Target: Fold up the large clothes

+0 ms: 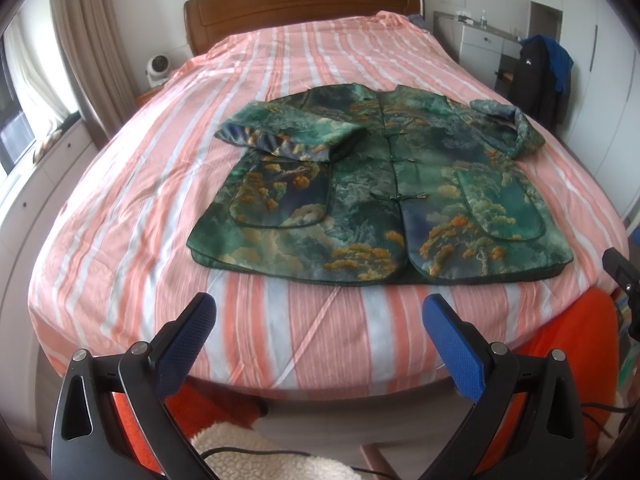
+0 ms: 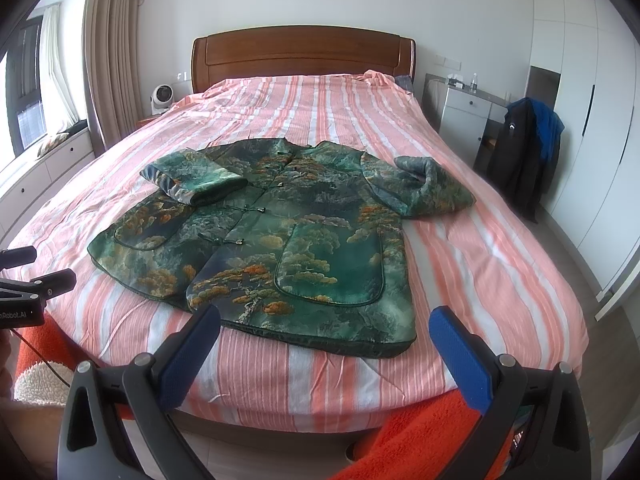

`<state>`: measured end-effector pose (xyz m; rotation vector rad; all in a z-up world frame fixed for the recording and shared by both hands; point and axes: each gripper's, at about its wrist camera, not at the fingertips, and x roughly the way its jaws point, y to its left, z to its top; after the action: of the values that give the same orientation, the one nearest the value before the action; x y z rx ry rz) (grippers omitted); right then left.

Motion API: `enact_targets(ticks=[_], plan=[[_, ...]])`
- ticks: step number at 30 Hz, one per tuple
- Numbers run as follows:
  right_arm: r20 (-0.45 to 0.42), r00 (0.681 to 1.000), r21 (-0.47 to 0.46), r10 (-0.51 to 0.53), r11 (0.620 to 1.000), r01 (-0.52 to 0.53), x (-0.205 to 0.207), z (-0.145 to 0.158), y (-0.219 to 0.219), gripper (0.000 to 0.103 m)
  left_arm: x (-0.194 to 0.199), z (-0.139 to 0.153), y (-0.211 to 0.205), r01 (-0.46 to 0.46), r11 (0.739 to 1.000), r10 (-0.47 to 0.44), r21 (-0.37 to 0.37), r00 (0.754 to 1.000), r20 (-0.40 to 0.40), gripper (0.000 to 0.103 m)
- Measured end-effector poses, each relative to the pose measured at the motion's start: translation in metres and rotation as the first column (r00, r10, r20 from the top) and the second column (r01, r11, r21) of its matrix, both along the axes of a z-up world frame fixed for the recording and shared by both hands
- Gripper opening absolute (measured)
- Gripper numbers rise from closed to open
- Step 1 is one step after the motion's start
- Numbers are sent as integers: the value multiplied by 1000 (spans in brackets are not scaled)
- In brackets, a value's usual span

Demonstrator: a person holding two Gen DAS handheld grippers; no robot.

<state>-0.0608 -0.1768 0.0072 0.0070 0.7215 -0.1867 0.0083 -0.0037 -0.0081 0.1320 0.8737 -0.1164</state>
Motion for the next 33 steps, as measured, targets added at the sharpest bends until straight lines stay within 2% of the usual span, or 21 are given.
enact_targets(ticks=[33], plan=[[-2,1000,3,0,1000,0,0,-1,0,103,-1,-7,2,3,1000,-3,-17,1000,-10,103]])
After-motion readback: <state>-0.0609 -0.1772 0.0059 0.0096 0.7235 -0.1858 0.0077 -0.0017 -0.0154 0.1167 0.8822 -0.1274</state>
